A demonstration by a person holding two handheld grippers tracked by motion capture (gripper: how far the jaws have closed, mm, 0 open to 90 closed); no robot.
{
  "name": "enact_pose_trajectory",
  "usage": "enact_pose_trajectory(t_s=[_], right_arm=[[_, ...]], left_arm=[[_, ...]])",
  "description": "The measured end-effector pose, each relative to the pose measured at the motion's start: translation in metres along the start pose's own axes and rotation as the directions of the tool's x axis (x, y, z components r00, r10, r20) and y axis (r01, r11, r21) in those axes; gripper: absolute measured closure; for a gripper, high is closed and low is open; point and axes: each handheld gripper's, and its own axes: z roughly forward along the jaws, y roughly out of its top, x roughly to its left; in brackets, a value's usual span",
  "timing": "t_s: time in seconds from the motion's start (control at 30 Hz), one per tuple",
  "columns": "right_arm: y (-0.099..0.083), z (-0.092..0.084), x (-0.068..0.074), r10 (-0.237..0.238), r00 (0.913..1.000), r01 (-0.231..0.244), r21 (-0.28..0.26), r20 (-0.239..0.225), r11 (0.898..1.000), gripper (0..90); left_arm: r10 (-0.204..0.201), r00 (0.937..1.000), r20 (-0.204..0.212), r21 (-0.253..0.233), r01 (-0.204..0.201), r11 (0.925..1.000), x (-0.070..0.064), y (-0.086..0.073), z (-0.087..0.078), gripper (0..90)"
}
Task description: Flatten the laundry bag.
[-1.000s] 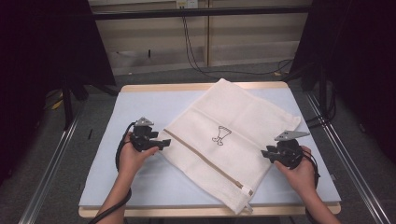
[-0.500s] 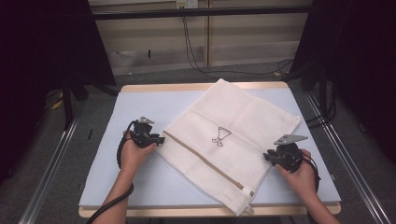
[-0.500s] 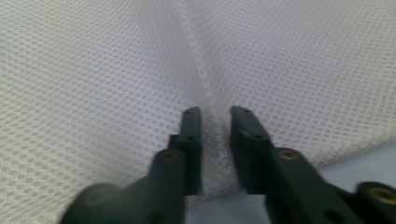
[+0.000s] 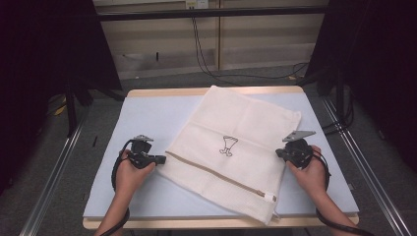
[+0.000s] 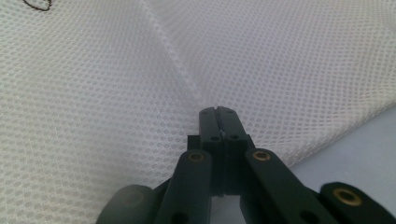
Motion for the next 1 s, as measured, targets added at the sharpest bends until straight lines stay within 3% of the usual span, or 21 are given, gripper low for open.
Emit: enact_pose_trajectory(t_s=[0.13, 0.23, 0.3, 0.33, 0.37, 0.4, 0.43, 0.5, 0.63, 0.73, 0.8, 0.9, 1.0], right_arm=[[0.011, 0.004, -0.001, -0.010, 0.9999, 0.010, -0.006, 0.009, 1.000, 90.0], [0.023, 0.010, -0.008, 0.012, 0.9999, -0.011, -0.028, 0.006, 1.000, 90.0], [0.026, 0.013, -0.013, 0.017, 0.9996, -0.018, -0.025, -0.021, 1.000, 90.0], [0.026, 0.014, -0.014, 0.010, 0.9997, -0.011, -0.022, -0.022, 1.000, 90.0], [0.026, 0.015, -0.014, 0.016, 0.9995, -0.016, -0.024, -0.027, 1.000, 89.1], [0.024, 0.014, -0.013, 0.022, 0.9996, -0.023, -0.025, -0.016, 0.999, 86.9], [0.023, 0.013, -0.013, 0.036, 0.9993, -0.036, -0.036, -0.011, 0.999, 83.6], [0.021, 0.012, -0.013, 0.042, 0.9991, -0.043, -0.049, -0.007, 0.998, 80.3], [0.013, 0.004, -0.008, 0.105, 0.9944, -0.105, -0.065, -0.012, 0.992, 63.2], [0.005, -0.003, -0.004, 0.146, 0.9892, -0.147, -0.086, -0.017, 0.985, 54.7], [0.002, -0.005, -0.003, 0.148, 0.9887, -0.150, -0.084, -0.020, 0.985, 55.2], [-0.010, -0.007, -0.002, 0.163, 0.9859, -0.165, -0.060, -0.036, 0.984, 54.6], [-0.019, -0.006, 0.000, 0.188, 0.9790, -0.193, -0.051, -0.078, 0.980, 52.1]], left_arm=[[-0.001, 0.9998, 0.020, 0.028, 0.001, 0.9996, -0.006, -0.010, -0.009, 87.9], [-0.014, 0.9985, 0.053, 0.031, 0.012, 0.9994, -0.010, -0.017, -0.015, 87.5], [0.009, 0.9984, 0.056, 0.041, -0.011, 0.9991, -0.013, -0.020, -0.016, 84.3], [0.012, 0.9982, 0.059, 0.033, -0.014, 0.9994, -0.013, -0.020, -0.017, 78.5], [0.010, 0.9985, 0.053, -0.013, -0.009, 0.9999, -0.011, -0.018, -0.019, 71.3], [0.012, 0.9988, 0.047, -0.013, -0.011, 0.9999, -0.010, -0.016, -0.020, 69.7], [-0.011, 0.9990, 0.043, -0.023, 0.012, 0.9997, -0.009, -0.013, -0.020, 71.9], [-0.006, 0.9988, 0.049, -0.025, 0.007, 0.9997, -0.007, -0.008, -0.020, 69.7], [0.019, 0.9997, 0.013, -0.063, -0.018, 0.9979, -0.006, 0.011, -0.007, 62.6], [0.039, 0.9986, -0.035, -0.075, -0.042, 0.9963, 0.002, 0.028, 0.014, 56.1], [0.038, 0.9981, -0.050, -0.087, -0.042, 0.9953, 0.003, 0.030, 0.019, 54.1], [0.020, 0.9990, -0.040, -0.074, -0.023, 0.9970, 0.009, 0.038, 0.033, 55.0], [0.004, 0.9992, -0.039, -0.062, -0.006, 0.9981, 0.011, 0.040, 0.040, 56.5]])
